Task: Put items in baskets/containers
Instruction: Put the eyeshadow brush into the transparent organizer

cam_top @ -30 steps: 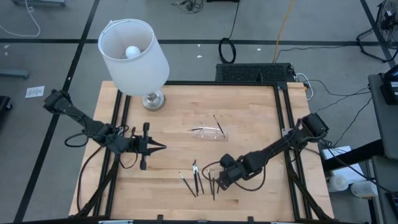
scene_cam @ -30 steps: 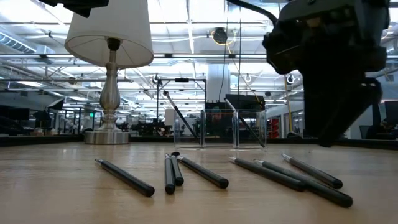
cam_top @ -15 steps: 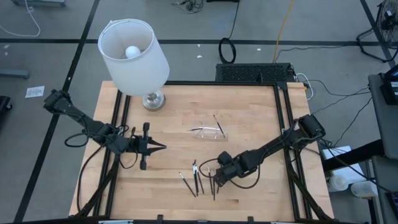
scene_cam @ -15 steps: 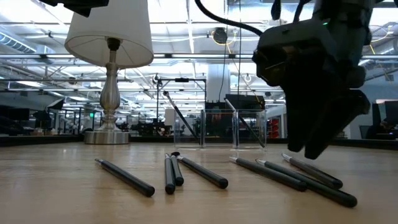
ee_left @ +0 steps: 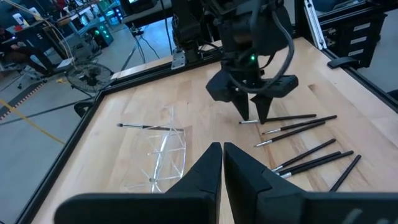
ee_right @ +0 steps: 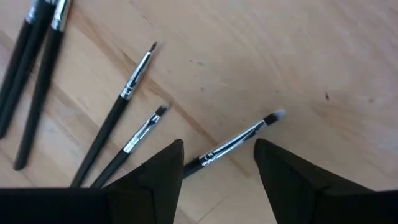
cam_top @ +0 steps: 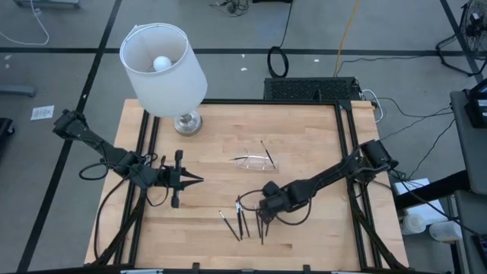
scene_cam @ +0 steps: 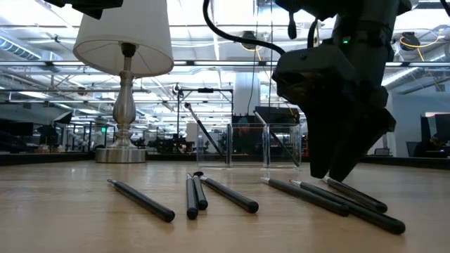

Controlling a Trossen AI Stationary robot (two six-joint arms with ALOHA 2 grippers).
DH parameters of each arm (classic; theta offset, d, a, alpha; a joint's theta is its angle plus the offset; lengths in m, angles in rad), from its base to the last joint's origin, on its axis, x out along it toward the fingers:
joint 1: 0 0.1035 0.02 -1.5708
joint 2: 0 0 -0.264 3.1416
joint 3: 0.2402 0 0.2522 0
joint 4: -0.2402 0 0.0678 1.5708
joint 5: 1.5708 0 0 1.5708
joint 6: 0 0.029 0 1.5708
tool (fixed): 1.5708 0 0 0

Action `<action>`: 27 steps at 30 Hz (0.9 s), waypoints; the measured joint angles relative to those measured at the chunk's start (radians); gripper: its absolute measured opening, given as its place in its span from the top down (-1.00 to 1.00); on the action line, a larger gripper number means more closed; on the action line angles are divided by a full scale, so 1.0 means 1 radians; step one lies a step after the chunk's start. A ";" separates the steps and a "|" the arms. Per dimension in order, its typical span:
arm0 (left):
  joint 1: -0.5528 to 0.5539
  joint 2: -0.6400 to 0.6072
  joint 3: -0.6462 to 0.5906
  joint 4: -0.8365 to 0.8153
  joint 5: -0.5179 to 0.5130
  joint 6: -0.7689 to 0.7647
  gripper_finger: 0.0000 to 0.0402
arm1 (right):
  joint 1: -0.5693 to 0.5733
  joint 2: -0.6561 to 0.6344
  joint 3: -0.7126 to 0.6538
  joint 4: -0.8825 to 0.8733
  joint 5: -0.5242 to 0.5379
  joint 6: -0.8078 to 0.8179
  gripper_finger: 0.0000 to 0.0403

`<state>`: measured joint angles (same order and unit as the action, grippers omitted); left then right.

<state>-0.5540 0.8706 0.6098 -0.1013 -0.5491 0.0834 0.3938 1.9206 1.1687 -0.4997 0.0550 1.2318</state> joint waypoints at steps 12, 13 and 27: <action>0.000 0.000 0.000 0.000 0.000 -0.001 0.87 | -0.002 0.016 -0.003 -0.070 -0.035 -0.055 0.59; 0.000 0.000 0.000 0.000 0.000 -0.002 0.87 | -0.002 0.016 -0.003 -0.073 -0.034 -0.062 0.67; 0.000 0.000 0.000 0.000 0.000 -0.004 0.87 | -0.010 -0.016 -0.005 -0.025 -0.025 -0.191 0.95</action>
<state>-0.5541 0.8703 0.6098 -0.1009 -0.5488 0.0791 0.3842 1.9042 1.1641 -0.5248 0.0297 1.0405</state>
